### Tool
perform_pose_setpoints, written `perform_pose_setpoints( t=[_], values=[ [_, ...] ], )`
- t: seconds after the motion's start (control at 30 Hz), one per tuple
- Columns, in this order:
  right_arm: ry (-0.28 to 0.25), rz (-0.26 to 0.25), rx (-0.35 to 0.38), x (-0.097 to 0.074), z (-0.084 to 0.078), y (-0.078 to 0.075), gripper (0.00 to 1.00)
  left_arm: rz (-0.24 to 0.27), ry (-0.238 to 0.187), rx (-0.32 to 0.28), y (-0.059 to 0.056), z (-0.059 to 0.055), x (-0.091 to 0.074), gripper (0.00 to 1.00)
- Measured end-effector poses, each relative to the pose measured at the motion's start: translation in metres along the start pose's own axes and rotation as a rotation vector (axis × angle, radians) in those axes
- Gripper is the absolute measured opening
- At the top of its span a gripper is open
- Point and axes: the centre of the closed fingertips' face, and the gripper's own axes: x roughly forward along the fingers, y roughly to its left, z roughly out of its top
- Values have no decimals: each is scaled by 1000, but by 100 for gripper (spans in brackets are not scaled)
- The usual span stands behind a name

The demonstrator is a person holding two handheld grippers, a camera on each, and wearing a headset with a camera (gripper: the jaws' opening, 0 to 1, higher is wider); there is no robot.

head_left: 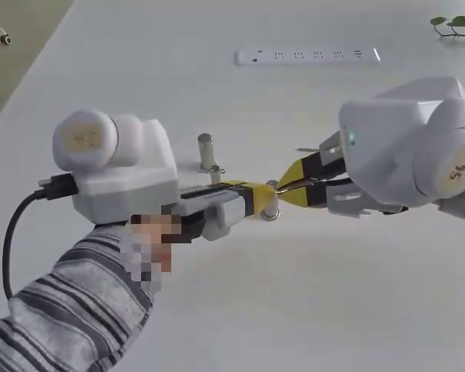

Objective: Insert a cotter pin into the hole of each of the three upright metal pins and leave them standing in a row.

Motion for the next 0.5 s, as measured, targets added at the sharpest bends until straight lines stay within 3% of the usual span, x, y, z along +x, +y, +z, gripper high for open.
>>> perform_pose_setpoints(
  t=[0.13, 0.3, 0.4, 0.5],
  values=[
    [-2, 0, 2, 0, 1, 1, 0, -8, 0, -1, -1, 0, 0, 0],
    [-16, 11, 45, 1, -1, 3, 0, -13, 9, 61, -2, -3, 0, 0],
    [-37, 38, 132, 3, -2, 8, 0, -15, 23, 100, -2, -6, 1, 0],
    [-73, 73, 263, 4, -6, 11, 3, -17, 28, 163, -2, -8, -1, 0]
  ],
)
